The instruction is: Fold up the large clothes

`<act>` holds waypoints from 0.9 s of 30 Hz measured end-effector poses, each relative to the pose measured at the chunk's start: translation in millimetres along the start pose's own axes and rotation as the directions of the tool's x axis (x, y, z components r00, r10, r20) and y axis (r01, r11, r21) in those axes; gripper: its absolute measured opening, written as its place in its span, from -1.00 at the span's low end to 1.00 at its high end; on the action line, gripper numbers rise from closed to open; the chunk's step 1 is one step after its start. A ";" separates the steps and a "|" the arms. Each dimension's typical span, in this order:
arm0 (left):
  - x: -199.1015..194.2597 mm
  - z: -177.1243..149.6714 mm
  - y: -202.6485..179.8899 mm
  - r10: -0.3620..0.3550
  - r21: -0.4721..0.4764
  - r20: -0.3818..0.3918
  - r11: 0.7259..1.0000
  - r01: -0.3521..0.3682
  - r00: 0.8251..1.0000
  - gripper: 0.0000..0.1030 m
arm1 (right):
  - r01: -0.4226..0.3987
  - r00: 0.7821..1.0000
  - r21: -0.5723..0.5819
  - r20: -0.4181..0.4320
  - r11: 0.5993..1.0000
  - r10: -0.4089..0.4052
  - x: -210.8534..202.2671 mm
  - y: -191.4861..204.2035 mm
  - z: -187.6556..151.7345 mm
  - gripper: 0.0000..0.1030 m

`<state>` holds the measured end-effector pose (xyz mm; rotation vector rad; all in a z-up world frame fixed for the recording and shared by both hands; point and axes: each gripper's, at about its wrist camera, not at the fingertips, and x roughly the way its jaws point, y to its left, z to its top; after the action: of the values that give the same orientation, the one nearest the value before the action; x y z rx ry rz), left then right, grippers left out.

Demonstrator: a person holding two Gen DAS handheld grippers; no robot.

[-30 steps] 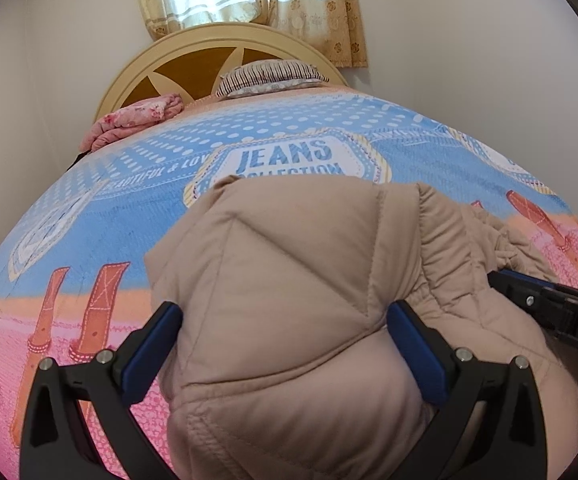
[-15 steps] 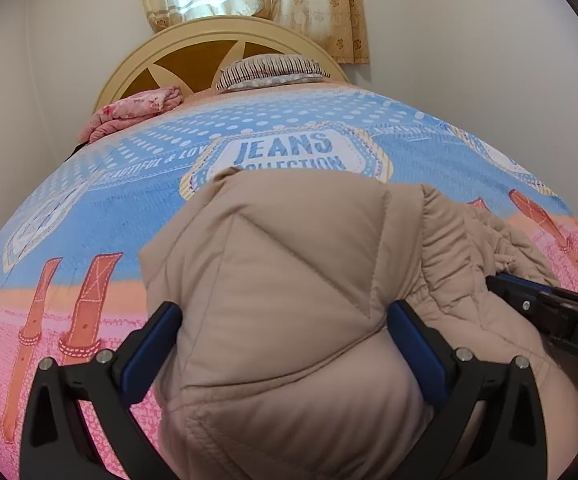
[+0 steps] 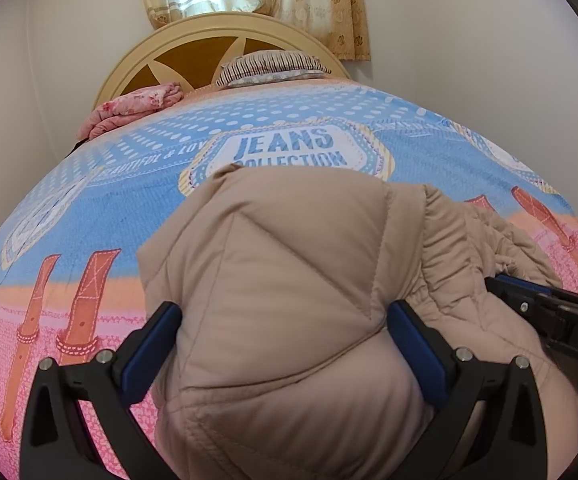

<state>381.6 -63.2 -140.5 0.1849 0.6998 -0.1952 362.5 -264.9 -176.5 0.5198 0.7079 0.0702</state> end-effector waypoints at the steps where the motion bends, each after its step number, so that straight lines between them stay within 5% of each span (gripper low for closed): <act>1: 0.1 -0.3 -0.4 0.001 0.001 0.000 1.000 -0.001 1.000 1.00 | -0.001 1.000 0.001 0.000 1.000 0.001 0.0 -0.3 -0.4 -0.31; 5: -0.5 1.2 0.8 -0.003 0.006 -0.013 1.000 0.003 1.000 1.00 | -0.009 1.000 0.006 0.000 1.000 0.009 -0.6 -1.6 -0.1 -0.31; 8: -19.8 2.9 12.3 -0.063 -0.008 -0.029 0.998 0.063 0.998 1.00 | -0.085 0.996 0.041 -0.017 0.996 0.086 -11.7 -9.6 6.4 -0.26; 9: -30.8 0.3 17.4 -0.097 -0.020 -0.016 0.995 0.096 0.995 1.00 | -0.116 0.993 0.055 -0.011 0.992 0.116 -21.3 -13.0 7.7 -0.06; 10: -42.1 -3.7 22.2 -0.126 -0.023 -0.001 0.992 0.126 0.992 1.00 | -0.145 0.989 0.064 0.010 0.987 0.145 -36.3 -17.5 8.1 0.39; 12: -61.3 -14.0 30.9 -0.155 -0.019 0.017 0.988 0.155 0.988 1.00 | -0.099 0.994 0.077 0.058 0.992 0.095 -62.1 -26.5 5.0 0.75; 17: -79.7 -39.2 55.9 -0.254 -0.115 0.014 0.960 0.254 0.967 1.00 | -0.055 0.998 0.096 -0.020 0.994 0.057 -81.7 -49.7 -24.4 0.75; 22: -68.8 -59.8 63.3 -0.354 -0.198 -0.013 0.918 0.345 0.935 1.00 | -0.143 0.985 0.162 -0.068 0.976 0.156 -81.4 -58.1 -53.3 0.74; 27: -47.6 -63.6 77.2 -0.494 -0.301 -0.025 0.833 0.465 0.869 1.00 | -0.236 0.953 0.181 -0.147 0.955 0.263 -68.6 -53.7 -64.9 0.63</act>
<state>325.0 31.7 -149.1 -0.2705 0.8609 -0.5676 262.9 -299.7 -202.3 0.7655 0.8153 0.2997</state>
